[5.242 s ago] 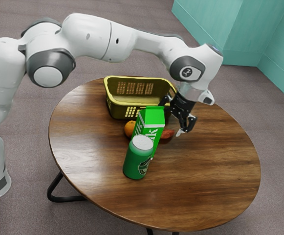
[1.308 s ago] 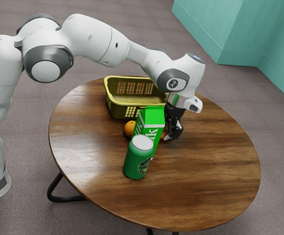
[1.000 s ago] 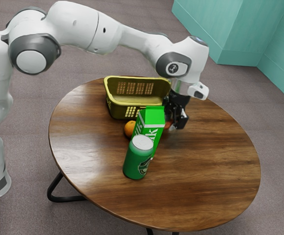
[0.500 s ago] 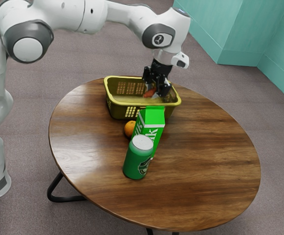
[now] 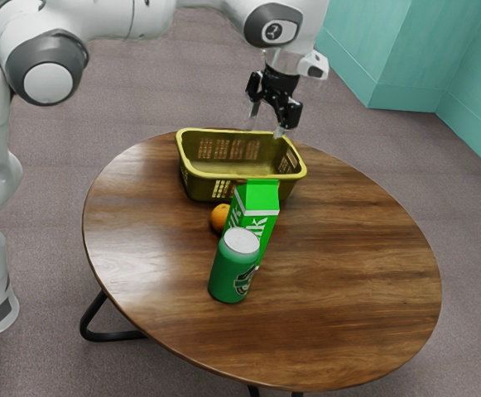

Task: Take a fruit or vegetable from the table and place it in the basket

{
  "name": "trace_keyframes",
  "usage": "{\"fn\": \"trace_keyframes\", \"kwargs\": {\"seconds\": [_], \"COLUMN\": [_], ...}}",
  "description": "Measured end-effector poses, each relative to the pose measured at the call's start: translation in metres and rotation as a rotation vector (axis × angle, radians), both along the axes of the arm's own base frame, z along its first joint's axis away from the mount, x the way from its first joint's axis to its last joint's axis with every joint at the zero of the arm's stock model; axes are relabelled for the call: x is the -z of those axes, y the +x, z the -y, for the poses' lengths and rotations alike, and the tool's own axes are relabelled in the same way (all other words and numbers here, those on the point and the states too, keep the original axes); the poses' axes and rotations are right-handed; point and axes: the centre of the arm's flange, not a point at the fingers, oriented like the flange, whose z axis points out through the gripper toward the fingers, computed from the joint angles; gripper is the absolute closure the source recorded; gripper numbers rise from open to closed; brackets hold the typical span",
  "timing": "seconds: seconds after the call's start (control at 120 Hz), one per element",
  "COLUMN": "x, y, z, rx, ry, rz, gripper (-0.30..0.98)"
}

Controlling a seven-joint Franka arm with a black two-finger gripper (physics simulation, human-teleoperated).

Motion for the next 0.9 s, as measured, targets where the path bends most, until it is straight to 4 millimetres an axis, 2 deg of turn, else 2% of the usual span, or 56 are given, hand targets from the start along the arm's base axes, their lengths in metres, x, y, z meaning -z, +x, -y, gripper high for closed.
{"fn": "trace_keyframes", "kwargs": {"seconds": [0.05,0.083,0.142,0.175,0.2,0.233,0.308,0.367,0.417,0.542,0.583,0.65,0.725,0.792,0.825,0.9], "x": [-0.051,-0.089,-0.155,-0.187,-0.206,-0.227,-0.257,-0.266,-0.264,-0.276,-0.276,-0.272,-0.268,-0.264,-0.260,-0.254], "y": [-0.015,-0.034,-0.088,-0.127,-0.157,-0.190,-0.234,-0.263,-0.273,-0.288,-0.286,-0.279,-0.270,-0.257,-0.249,-0.237], "z": [0.000,0.000,0.001,-0.014,-0.027,-0.028,-0.016,-0.023,-0.018,0.037,0.053,0.063,0.096,0.113,0.119,0.117], "rx": [0.007,0.016,0.061,0.064,0.059,0.095,0.230,0.322,0.399,0.730,0.812,0.939,1.163,1.284,1.323,1.382], "ry": [-0.002,-0.018,-0.086,-0.126,-0.150,-0.169,-0.165,-0.163,-0.145,-0.023,0.047,0.090,0.109,0.135,0.150,0.167], "rz": [0.059,0.104,0.189,0.231,0.255,0.281,0.308,0.303,0.257,0.223,0.195,0.157,0.148,0.133,0.121,0.099], "gripper": [0.03,0.02,0.02,0.01,0.01,0.01,0.00,0.00,0.00,0.00,0.00,0.00,0.00,0.00,0.01,0.00]}}
